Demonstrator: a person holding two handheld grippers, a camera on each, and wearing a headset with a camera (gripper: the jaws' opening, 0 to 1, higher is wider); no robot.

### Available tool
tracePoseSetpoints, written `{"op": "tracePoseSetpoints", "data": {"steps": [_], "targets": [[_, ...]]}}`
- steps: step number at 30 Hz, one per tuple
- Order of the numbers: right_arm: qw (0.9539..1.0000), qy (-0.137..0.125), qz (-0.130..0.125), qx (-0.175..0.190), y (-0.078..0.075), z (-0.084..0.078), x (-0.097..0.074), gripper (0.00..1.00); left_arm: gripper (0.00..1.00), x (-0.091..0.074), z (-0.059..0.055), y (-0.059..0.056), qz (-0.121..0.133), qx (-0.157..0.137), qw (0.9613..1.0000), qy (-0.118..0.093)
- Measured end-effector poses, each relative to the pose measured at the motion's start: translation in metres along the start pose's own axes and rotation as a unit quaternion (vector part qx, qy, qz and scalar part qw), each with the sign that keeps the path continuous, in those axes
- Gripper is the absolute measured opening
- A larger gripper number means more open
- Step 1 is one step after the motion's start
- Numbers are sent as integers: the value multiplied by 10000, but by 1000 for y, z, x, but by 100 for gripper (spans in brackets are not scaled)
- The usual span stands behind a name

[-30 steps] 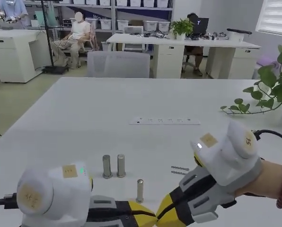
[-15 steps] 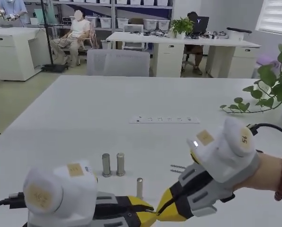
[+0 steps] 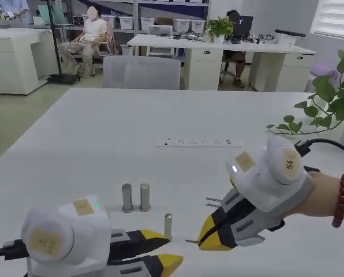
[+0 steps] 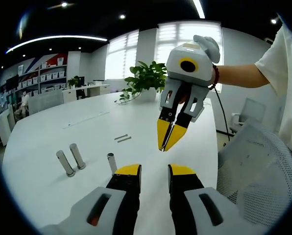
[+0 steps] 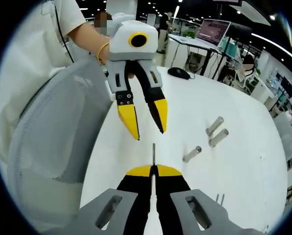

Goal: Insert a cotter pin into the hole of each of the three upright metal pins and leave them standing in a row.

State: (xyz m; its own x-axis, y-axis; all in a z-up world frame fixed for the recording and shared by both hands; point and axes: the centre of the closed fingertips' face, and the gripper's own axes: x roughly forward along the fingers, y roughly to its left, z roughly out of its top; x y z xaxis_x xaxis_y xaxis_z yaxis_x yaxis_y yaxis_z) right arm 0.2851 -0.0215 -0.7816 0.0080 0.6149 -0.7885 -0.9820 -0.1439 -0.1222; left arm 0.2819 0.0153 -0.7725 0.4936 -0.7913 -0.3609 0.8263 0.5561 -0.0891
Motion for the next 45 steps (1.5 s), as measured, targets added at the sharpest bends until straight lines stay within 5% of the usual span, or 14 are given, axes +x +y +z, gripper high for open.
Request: {"op": "tracePoseSetpoints", "data": {"steps": [18, 45], "targets": [[9986, 415, -314, 19, -36, -16, 15, 2, 21, 18, -13, 39, 731, -150, 9972, 101], [9963, 706, -443, 208, -68, -35, 34, 3, 21, 53, -27, 77, 1123, -301, 9928, 301]]}}
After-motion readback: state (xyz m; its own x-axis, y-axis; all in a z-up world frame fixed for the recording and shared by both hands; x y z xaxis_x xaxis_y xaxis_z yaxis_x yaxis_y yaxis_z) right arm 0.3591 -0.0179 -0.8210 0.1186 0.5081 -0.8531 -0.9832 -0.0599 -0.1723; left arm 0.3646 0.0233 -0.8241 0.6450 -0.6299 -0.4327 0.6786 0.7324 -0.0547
